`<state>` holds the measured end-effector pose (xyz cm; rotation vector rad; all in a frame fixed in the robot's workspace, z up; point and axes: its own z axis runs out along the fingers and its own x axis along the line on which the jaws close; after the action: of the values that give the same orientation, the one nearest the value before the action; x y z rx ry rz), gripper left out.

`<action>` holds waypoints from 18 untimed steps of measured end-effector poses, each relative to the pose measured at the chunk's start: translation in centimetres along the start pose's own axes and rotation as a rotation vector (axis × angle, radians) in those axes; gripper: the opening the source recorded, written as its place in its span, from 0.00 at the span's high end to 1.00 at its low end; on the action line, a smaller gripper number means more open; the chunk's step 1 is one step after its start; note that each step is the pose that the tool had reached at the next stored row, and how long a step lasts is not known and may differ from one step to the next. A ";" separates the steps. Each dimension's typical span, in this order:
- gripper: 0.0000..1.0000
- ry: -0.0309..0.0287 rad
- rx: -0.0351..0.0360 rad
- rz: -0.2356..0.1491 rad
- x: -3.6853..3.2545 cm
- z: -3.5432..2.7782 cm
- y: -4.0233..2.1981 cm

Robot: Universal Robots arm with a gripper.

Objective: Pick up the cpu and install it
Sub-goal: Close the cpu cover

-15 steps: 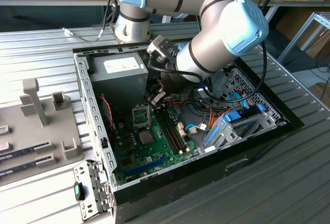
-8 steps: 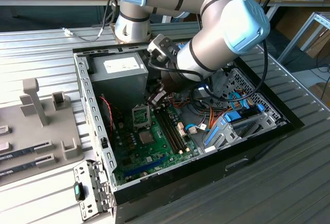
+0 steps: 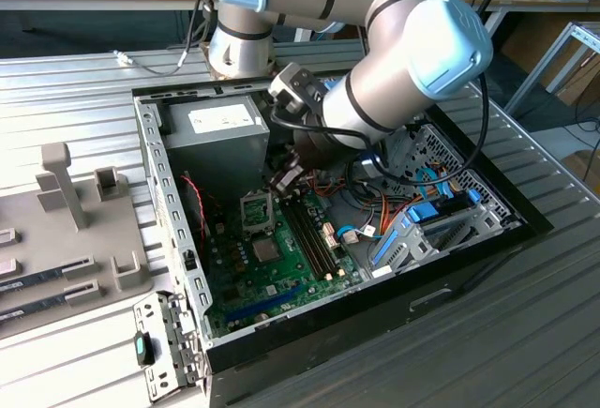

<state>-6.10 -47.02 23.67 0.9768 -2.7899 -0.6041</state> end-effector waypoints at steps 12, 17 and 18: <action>0.89 -0.0088 -0.0132 -0.006 0.37 -0.72 -0.20; 0.89 -0.0100 -0.0149 -0.007 0.99 -1.05 -0.90; 0.89 -0.0099 -0.0149 -0.007 1.03 -1.07 -0.94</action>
<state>-6.11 -48.68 24.25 0.9834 -2.7877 -0.6313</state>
